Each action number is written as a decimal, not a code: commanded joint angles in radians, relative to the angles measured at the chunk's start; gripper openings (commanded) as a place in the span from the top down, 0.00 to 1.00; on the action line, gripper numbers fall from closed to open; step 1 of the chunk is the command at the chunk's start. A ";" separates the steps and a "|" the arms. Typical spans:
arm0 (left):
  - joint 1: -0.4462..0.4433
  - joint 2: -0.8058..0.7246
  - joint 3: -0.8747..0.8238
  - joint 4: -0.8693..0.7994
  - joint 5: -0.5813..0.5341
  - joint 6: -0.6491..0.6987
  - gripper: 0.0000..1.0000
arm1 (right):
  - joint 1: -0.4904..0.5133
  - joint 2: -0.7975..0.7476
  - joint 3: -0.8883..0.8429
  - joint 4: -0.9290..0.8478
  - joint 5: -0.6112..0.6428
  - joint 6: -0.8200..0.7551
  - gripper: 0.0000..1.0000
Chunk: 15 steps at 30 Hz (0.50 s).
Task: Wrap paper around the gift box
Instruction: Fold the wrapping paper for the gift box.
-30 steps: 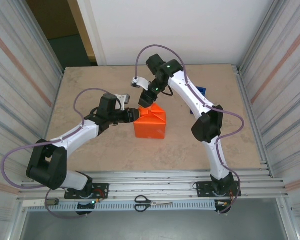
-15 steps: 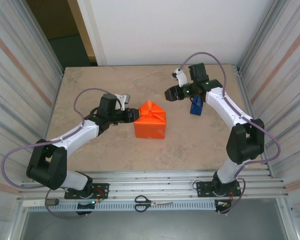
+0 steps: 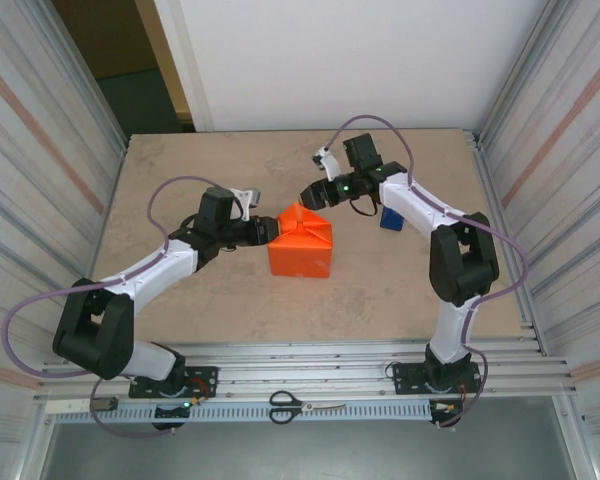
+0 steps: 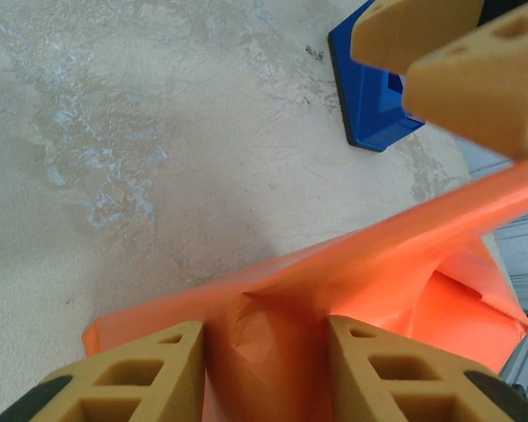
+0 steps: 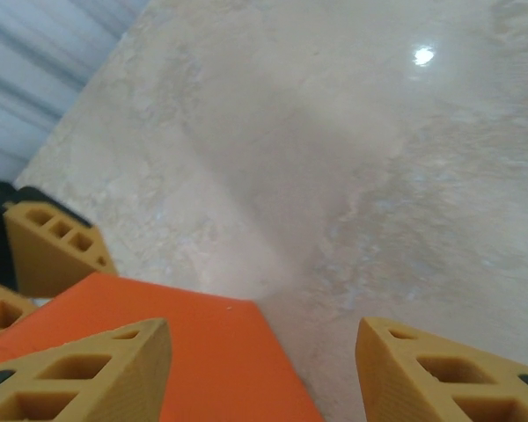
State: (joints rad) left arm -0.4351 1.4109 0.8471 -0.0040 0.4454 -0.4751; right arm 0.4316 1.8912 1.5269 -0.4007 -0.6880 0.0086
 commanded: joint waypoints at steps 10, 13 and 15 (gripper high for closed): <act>-0.024 0.019 0.006 -0.134 0.002 0.020 0.62 | 0.006 -0.035 -0.015 -0.124 -0.190 -0.199 0.46; -0.024 0.018 0.006 -0.132 0.012 0.027 0.62 | 0.006 -0.016 0.018 -0.147 -0.175 -0.206 0.45; -0.024 0.017 0.005 -0.134 0.014 0.032 0.62 | 0.006 0.004 0.049 -0.140 -0.162 -0.181 0.44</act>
State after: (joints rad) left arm -0.4381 1.4109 0.8600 -0.0303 0.4450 -0.4744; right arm 0.4431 1.8904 1.5230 -0.5114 -0.8410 -0.1516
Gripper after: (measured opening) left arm 0.384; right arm 0.561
